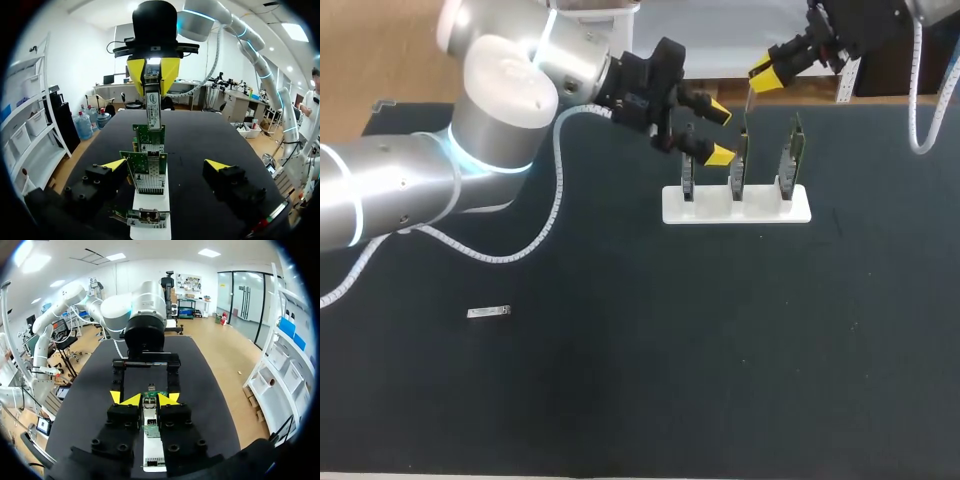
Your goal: Pick up the optical module with the left hand, and insert it into the network port with the right hand.
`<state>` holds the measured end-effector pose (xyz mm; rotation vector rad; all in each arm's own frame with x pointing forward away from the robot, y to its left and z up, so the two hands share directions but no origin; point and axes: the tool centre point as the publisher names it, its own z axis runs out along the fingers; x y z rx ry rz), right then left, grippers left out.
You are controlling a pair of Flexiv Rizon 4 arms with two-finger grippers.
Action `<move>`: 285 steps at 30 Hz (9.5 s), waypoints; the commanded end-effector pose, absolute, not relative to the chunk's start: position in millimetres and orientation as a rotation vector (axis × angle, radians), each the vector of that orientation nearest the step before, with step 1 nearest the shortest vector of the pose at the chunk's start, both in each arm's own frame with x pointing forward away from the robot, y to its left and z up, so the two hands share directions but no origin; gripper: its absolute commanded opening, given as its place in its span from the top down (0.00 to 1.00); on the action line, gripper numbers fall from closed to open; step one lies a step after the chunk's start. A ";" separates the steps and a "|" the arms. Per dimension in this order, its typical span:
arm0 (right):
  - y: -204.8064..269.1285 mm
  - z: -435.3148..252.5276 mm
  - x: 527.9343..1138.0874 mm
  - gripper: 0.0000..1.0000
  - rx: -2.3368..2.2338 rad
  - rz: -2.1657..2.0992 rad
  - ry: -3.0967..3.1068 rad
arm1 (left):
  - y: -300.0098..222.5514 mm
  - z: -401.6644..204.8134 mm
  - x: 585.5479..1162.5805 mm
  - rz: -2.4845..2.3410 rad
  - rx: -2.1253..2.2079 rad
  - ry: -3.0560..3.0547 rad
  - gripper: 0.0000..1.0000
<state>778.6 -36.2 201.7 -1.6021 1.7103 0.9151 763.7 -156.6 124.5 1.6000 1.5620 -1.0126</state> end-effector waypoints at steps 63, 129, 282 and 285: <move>-35.6 199.2 777.2 1.00 -1.602 0.919 1.697 | -158.5 118.0 768.7 -1.016 1.659 1.632 0.00; -29.3 172.2 776.0 1.00 -1.704 0.808 1.720 | -158.5 118.0 768.7 -1.016 1.659 1.632 0.00; -38.7 184.9 785.0 1.00 -1.603 0.874 1.686 | -158.5 118.0 768.7 -1.016 1.659 1.632 0.00; -35.4 184.2 784.1 1.00 -1.615 0.876 1.681 | -158.5 118.0 768.7 -1.016 1.659 1.632 0.00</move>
